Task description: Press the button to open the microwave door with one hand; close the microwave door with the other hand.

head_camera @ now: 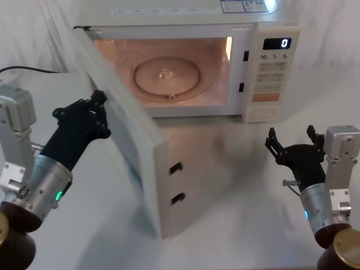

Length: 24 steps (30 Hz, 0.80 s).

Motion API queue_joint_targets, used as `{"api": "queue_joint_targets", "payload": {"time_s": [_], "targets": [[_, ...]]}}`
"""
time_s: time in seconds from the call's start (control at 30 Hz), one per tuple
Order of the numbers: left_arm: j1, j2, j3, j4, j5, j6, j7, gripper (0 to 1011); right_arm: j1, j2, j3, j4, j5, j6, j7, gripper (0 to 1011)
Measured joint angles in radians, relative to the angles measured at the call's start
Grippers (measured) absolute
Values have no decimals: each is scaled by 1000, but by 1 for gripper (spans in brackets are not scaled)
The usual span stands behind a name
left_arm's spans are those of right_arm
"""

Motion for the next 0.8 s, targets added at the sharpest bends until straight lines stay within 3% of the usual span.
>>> {"api": "queue_joint_targets", "payload": {"time_s": [0.8], "targets": [[-144,-61,90,146,7,-21,-2,0,0,0,0,0,0,0,0,1002]]}}
